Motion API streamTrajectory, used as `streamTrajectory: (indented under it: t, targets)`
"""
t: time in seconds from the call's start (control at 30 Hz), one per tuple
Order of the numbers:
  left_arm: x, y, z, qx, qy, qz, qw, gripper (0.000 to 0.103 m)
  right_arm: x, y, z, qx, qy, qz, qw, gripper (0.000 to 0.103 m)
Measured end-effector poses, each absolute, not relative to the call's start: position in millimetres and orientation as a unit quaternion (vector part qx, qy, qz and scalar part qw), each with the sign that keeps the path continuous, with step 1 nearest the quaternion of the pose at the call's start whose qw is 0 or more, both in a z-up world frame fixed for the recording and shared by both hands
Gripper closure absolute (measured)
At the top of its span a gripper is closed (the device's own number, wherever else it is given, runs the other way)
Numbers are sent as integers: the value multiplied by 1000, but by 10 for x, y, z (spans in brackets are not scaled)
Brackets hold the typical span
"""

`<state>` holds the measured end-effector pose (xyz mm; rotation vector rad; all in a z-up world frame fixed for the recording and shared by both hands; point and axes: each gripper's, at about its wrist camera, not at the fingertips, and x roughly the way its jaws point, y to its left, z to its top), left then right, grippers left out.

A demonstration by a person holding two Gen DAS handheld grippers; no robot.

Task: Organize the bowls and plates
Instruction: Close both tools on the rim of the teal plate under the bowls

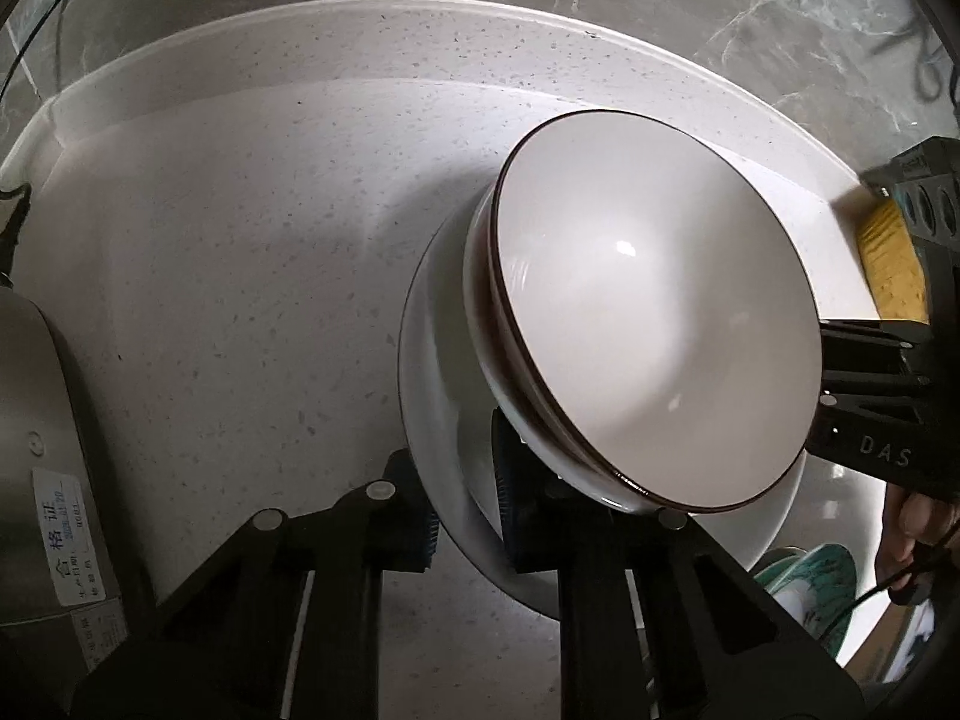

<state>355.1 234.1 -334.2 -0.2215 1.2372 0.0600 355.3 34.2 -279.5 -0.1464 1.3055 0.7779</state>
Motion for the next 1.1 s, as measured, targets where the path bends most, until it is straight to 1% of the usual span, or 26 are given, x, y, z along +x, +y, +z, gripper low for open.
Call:
streamTrajectory:
  t: [0.03, 0.7, 1.1]
  targets:
    - [3553, 2360, -3346, -109, 578, 29, 808, 91, 3547, 353, -2791, -67, 591, 350, 724, 85]
    - [3453, 2216, -3189, -92, 567, 40, 818, 92, 3418, 361, -2755, -75, 583, 330, 739, 88]
    - [3268, 2085, -2806, -86, 545, 31, 834, 92, 3277, 244, -2411, -75, 558, 325, 759, 88]
